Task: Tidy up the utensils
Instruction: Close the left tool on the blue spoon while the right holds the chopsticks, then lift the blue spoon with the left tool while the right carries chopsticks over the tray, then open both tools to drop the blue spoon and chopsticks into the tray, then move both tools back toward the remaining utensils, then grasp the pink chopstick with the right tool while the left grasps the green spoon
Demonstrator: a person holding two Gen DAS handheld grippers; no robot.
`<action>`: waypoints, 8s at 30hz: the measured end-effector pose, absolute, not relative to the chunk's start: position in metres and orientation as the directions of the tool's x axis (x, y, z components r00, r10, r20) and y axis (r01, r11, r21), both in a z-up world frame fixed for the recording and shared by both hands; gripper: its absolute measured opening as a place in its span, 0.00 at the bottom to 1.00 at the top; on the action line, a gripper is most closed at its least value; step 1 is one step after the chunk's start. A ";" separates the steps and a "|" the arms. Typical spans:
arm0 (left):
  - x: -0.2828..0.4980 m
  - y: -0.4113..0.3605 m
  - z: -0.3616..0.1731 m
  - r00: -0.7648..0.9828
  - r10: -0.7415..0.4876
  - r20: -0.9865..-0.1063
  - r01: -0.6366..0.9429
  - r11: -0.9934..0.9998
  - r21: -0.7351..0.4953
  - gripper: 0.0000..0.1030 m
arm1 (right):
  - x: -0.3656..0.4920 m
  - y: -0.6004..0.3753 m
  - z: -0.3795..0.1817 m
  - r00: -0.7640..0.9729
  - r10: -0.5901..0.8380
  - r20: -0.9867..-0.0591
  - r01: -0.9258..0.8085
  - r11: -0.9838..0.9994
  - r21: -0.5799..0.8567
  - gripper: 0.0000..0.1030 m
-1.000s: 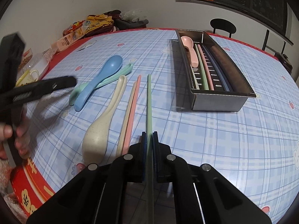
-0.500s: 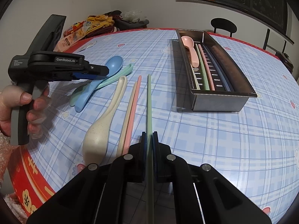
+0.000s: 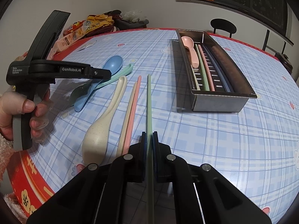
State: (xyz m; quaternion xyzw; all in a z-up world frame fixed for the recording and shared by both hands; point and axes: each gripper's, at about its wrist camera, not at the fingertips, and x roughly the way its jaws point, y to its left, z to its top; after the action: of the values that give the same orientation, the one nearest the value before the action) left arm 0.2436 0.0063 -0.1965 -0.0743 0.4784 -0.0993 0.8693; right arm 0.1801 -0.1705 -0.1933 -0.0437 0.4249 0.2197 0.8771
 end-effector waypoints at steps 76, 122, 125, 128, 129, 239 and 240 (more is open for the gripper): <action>0.386 -0.070 -0.190 0.716 -0.520 -0.466 -0.165 0.523 -0.836 0.11 | 0.338 -0.272 -0.168 0.637 0.478 -0.605 -0.230 0.867 0.442 0.06; 0.173 0.060 -0.121 0.776 -0.163 -0.610 -0.084 0.931 -0.356 0.94 | 0.210 -0.193 -0.150 0.716 0.329 -0.616 -0.315 0.939 0.136 0.94; 0.153 0.062 -0.130 0.769 -0.154 -0.620 -0.032 0.960 -0.277 0.94 | 0.198 -0.187 -0.159 0.699 0.315 -0.642 -0.321 0.940 0.112 0.94; 0.147 0.057 -0.140 0.765 -0.145 -0.627 0.005 0.976 -0.220 0.94 | 0.188 -0.183 -0.169 0.686 0.287 -0.668 -0.318 0.945 0.080 0.94; 0.146 0.056 -0.143 0.765 -0.146 -0.627 0.017 0.978 -0.208 0.94 | 0.185 -0.183 -0.171 0.676 0.300 -0.673 -0.329 0.940 0.089 0.93; 0.192 -0.028 -0.201 0.647 0.024 -0.763 0.542 0.689 0.482 0.36 | 0.173 -0.160 -0.196 0.540 0.367 -0.758 -0.451 0.886 0.107 0.07; 0.193 -0.028 -0.203 0.643 0.027 -0.765 0.545 0.686 0.482 0.32 | 0.173 -0.160 -0.196 0.539 0.367 -0.758 -0.451 0.886 0.109 0.07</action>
State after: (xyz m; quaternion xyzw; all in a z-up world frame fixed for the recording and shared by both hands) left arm 0.1928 -0.0284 -0.2026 0.3639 0.3925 -0.1560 0.8302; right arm 0.1729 -0.1603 -0.1959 -0.0497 0.4193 0.2336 0.8759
